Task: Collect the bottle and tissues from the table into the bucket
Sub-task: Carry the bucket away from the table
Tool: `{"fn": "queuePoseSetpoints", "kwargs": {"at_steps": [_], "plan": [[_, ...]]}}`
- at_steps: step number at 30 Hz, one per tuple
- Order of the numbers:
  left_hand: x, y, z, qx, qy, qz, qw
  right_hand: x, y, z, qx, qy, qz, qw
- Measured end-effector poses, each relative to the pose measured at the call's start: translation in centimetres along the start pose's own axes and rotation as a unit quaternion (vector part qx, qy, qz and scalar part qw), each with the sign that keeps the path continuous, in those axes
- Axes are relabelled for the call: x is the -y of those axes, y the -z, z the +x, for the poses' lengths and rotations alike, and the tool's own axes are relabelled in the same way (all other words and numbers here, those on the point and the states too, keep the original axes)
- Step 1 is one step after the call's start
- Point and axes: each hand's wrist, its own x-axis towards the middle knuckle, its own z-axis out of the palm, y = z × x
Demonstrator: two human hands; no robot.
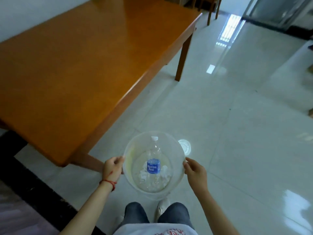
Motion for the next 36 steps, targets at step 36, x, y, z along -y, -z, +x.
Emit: {"fn": "queuePoseSetpoints", "kwargs": {"at_steps": [36], "plan": [[-41.6,-39.9,37.6,0.148,-0.090,0.054,0.983,16.1,19.4,51.8,-0.211,-0.048,0.112,0.970]]}}
